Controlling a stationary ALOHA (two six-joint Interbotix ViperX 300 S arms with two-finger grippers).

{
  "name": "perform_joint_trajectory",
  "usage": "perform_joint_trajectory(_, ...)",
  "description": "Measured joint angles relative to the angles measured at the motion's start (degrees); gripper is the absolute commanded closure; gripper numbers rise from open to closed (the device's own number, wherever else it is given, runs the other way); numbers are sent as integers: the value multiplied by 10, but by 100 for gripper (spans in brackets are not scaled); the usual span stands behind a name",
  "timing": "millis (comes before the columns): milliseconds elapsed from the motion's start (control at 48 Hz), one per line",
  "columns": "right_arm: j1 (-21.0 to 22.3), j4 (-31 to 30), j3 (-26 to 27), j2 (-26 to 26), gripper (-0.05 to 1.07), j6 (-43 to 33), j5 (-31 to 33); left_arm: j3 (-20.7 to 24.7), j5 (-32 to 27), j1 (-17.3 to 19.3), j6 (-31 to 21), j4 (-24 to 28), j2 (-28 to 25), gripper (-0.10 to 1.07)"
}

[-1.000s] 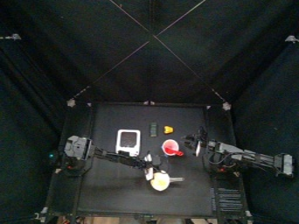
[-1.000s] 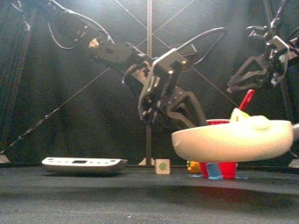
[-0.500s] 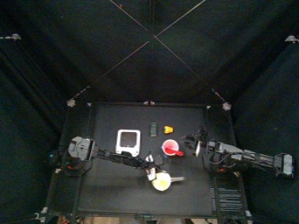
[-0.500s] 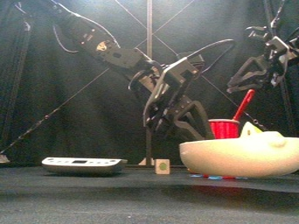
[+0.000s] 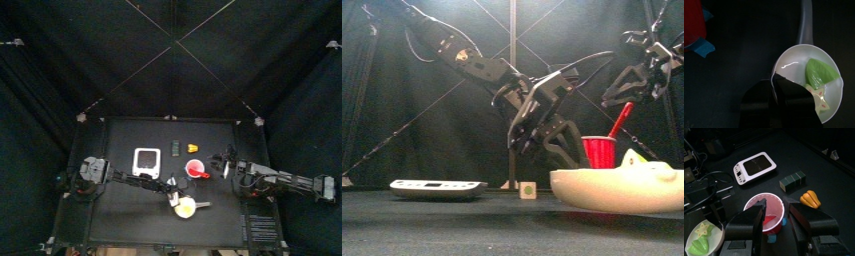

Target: Place pan below cup

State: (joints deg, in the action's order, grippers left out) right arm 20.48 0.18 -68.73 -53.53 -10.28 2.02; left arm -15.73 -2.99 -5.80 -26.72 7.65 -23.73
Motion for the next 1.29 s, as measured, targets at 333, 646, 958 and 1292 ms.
perform_joint_trajectory(333,0,0,0,2,29,0,0,0,-1,0,-1,0,-1,22)
perform_joint_trajectory(646,0,0,0,4,29,0,0,-15,-2,0,1,-1,23,22)
perform_joint_trajectory(958,0,-1,0,4,29,-1,0,-18,-2,0,1,1,28,22)
perform_joint_trajectory(1292,0,-1,0,7,29,0,0,-33,-2,-11,10,32,51,22)
